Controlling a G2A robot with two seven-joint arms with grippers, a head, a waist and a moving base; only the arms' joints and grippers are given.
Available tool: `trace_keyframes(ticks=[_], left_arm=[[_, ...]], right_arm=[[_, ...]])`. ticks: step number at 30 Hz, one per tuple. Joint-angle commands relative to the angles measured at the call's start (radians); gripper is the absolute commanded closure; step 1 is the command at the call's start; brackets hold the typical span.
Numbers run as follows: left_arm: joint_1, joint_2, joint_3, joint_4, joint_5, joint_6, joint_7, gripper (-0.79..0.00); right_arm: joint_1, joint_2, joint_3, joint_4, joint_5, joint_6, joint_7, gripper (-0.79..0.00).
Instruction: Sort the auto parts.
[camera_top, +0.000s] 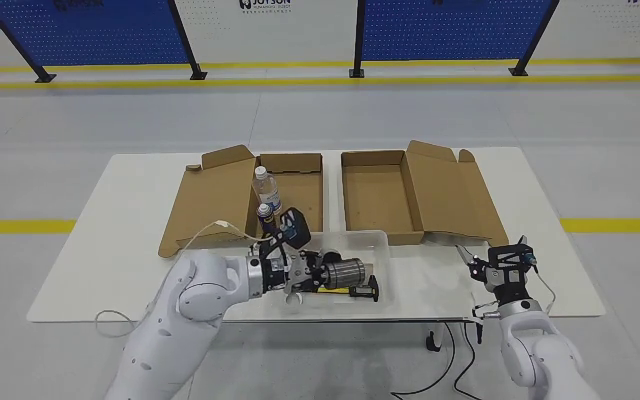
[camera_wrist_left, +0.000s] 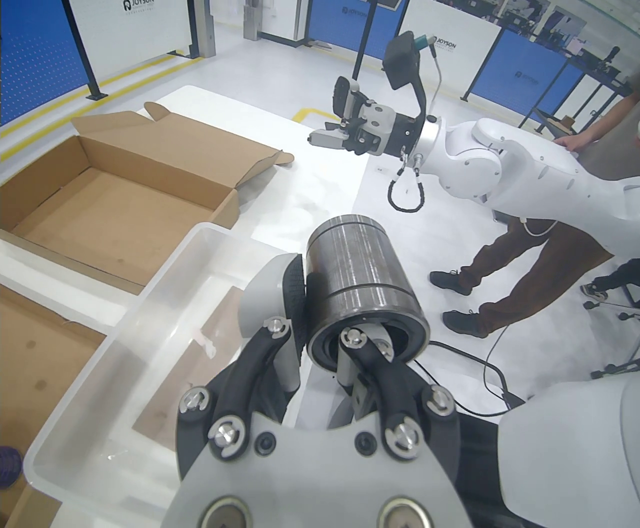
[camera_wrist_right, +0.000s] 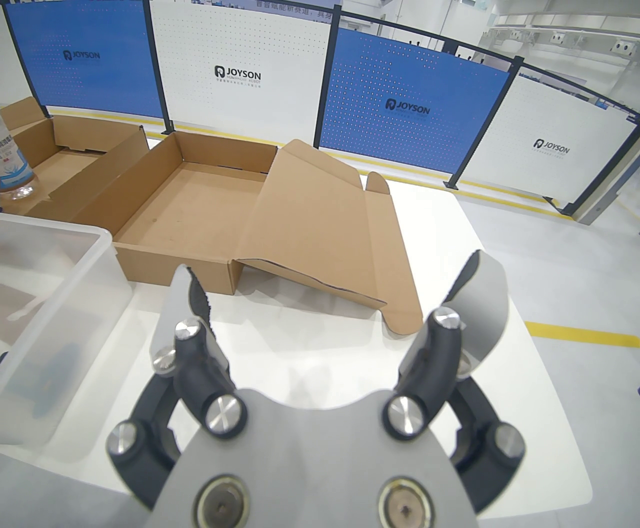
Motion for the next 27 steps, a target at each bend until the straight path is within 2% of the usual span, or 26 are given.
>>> trace_keyframes(ticks=[1, 7, 16, 19, 27], left_arm=[[-0.018, -0.001, 0.013, 0.016, 0.004, 0.012, 0.014, 0.000], [-0.066, -0.006, 0.055, 0.071, 0.039, 0.032, 0.051, 0.000], [-0.191, -0.028, 0.131, 0.264, 0.151, 0.140, 0.148, 0.000], [-0.230, -0.038, 0.149, 0.320, 0.156, 0.201, 0.192, 0.000], [-0.322, -0.066, 0.183, 0.469, 0.195, 0.432, 0.270, 0.000]], right_arm=[[0.000, 0.000, 0.000, 0.000, 0.000, 0.000, 0.000, -0.785], [0.000, 0.000, 0.000, 0.000, 0.000, 0.000, 0.000, -0.785], [0.000, 0.000, 0.000, 0.000, 0.000, 0.000, 0.000, -0.785], [0.000, 0.000, 0.000, 0.000, 0.000, 0.000, 0.000, -0.785], [0.000, 0.000, 0.000, 0.000, 0.000, 0.000, 0.000, -0.785]])
